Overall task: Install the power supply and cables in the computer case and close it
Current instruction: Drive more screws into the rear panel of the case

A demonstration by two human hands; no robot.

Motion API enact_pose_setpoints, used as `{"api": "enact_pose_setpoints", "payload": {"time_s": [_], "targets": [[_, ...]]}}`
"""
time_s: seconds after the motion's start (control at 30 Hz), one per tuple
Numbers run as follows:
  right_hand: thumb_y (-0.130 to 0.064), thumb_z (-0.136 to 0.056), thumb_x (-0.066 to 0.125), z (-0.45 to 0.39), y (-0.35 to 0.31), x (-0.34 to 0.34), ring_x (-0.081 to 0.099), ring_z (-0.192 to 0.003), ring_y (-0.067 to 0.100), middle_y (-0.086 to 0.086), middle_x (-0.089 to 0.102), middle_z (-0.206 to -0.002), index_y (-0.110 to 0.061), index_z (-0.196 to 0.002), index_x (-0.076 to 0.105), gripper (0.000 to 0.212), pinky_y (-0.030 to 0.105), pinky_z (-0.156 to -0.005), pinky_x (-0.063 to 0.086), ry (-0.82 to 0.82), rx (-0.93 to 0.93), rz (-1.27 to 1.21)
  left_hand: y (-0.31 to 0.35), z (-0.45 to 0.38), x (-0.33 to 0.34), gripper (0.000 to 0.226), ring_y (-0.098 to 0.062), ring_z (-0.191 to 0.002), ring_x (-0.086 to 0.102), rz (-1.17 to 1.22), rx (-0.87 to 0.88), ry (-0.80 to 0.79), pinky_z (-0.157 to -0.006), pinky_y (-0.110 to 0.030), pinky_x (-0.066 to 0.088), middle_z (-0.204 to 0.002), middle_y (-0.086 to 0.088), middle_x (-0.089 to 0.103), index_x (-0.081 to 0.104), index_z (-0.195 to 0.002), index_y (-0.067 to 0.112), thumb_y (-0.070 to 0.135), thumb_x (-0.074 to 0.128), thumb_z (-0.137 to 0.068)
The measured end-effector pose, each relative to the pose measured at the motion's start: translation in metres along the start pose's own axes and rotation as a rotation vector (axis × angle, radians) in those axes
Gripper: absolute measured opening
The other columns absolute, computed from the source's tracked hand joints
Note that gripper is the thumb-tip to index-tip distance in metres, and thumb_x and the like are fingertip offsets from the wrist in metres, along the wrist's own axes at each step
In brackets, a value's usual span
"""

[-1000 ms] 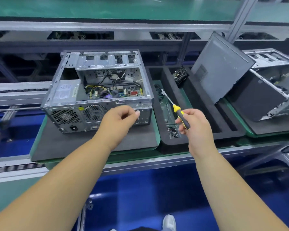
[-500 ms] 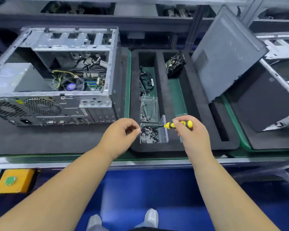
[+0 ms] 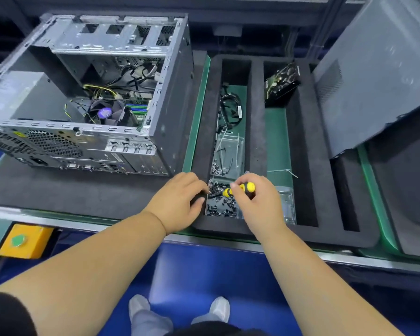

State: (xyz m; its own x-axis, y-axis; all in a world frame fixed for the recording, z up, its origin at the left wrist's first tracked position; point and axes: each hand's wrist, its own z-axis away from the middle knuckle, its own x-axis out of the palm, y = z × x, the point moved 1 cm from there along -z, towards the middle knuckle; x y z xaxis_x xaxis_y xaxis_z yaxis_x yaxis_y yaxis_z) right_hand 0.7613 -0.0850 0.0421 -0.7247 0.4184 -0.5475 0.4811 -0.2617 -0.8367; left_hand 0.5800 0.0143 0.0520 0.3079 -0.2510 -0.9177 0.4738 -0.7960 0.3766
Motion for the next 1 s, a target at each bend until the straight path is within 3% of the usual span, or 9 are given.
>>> {"api": "enact_pose_setpoints", "payload": {"time_s": [0.23, 0.5, 0.73, 0.9, 1.0], "targets": [[-0.049, -0.085, 0.061, -0.006, 0.008, 0.009, 0.051, -0.08, 0.015, -0.011, 0.048, -0.075, -0.036, -0.082, 0.063, 0.014, 0.028, -0.065, 0.038, -0.064, -0.104, 0.165, -0.002, -0.001, 0.002, 0.018, -0.027, -0.089, 0.052, 0.002, -0.022, -0.013, -0.084, -0.039, 0.045, -0.095, -0.004, 0.056, 0.065, -0.102, 0.012, 0.012, 0.063, -0.084], [-0.049, -0.083, 0.06, -0.006, 0.003, 0.013, 0.033, -0.075, 0.001, -0.026, 0.039, -0.063, -0.033, -0.079, 0.065, 0.016, 0.03, -0.068, 0.035, -0.026, -0.241, 0.217, -0.001, 0.0, 0.001, 0.017, -0.026, -0.088, 0.051, 0.004, -0.052, -0.021, -0.083, -0.04, 0.045, -0.094, -0.004, 0.055, 0.065, -0.102, 0.013, 0.014, 0.062, -0.085], [-0.053, -0.083, 0.058, -0.006, 0.007, 0.012, 0.047, -0.081, 0.011, -0.017, 0.046, -0.071, -0.035, -0.083, 0.065, 0.019, 0.029, -0.067, 0.038, -0.065, -0.18, 0.197, -0.001, 0.001, 0.001, 0.017, -0.024, -0.088, 0.05, 0.002, -0.071, -0.013, -0.083, -0.038, 0.045, -0.094, -0.002, 0.055, 0.065, -0.102, 0.015, 0.014, 0.061, -0.085], [-0.054, -0.081, 0.055, -0.003, 0.009, 0.006, 0.054, -0.083, -0.001, -0.008, 0.058, -0.08, -0.037, -0.078, 0.062, 0.019, 0.015, -0.068, 0.04, 0.015, -0.02, -0.1, -0.001, 0.0, 0.002, 0.017, -0.025, -0.09, 0.05, 0.002, -0.067, -0.022, -0.085, -0.038, 0.045, -0.095, -0.002, 0.055, 0.065, -0.103, 0.015, 0.018, 0.062, -0.086], [-0.046, -0.084, 0.059, -0.003, 0.01, 0.0, 0.059, -0.071, 0.008, -0.011, 0.063, -0.071, -0.029, -0.077, 0.062, 0.018, 0.022, -0.067, 0.046, 0.106, 0.105, -0.363, -0.003, 0.001, 0.002, 0.024, -0.023, -0.092, 0.049, -0.002, -0.061, -0.037, -0.087, -0.035, 0.043, -0.097, 0.0, 0.054, 0.063, -0.109, 0.016, 0.027, 0.064, -0.087]]}}
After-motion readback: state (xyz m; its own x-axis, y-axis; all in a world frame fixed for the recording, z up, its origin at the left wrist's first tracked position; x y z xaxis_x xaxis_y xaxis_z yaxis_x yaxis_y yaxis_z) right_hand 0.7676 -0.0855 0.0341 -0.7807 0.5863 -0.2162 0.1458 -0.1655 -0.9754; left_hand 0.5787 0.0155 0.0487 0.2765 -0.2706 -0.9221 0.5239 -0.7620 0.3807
